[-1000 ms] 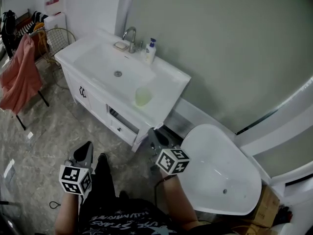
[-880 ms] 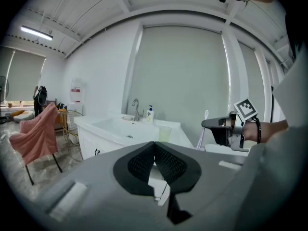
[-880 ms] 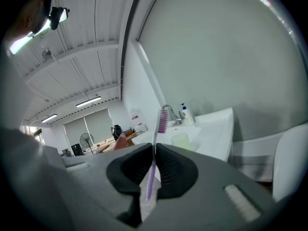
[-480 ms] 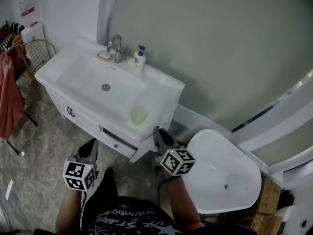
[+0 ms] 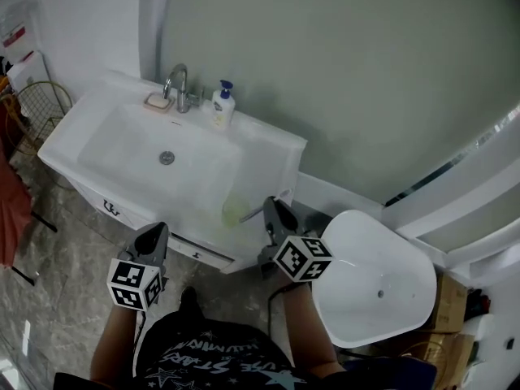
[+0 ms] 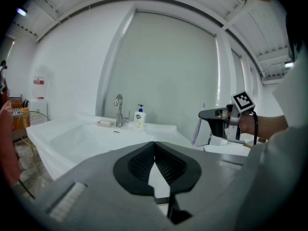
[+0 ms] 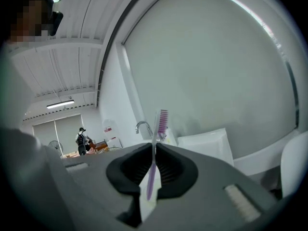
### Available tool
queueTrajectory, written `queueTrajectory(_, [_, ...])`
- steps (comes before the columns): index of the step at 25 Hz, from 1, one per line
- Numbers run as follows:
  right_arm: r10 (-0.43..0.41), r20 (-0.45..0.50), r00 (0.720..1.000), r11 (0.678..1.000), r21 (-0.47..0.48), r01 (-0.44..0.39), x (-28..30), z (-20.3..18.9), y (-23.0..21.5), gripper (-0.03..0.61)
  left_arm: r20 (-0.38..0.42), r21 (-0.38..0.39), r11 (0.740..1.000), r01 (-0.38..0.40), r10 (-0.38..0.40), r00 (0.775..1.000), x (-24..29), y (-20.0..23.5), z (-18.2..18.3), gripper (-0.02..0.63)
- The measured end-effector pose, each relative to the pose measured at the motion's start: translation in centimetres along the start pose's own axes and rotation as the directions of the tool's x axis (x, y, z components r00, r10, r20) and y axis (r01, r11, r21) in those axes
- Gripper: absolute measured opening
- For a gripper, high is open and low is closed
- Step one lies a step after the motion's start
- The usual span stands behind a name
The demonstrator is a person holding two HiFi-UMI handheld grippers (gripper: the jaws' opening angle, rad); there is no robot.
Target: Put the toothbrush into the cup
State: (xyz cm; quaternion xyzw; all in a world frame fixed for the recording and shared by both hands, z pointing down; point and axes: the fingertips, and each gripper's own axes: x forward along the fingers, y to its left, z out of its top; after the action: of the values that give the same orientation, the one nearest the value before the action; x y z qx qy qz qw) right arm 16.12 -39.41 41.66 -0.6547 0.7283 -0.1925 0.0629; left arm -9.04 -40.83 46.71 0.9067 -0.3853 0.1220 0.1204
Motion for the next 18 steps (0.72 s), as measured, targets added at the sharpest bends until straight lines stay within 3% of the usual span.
queueTrajectory(5, [-0.049,-0.002,0.999,0.999,0.006,0.049,1.8,-0.1,-1.1,0.025,-0.020,0.013,0.998,0.054,-0.053,0.998,2.8,1.0,0.8,0.009])
queueTrajectory(18, [-0.084,-0.150,0.985,0.996,0.001,0.085,5.4,-6.5,-2.9,0.025,-0.098,-0.008,0.991,0.136,-0.137,0.986,7.6,1.9,-0.9,0.009])
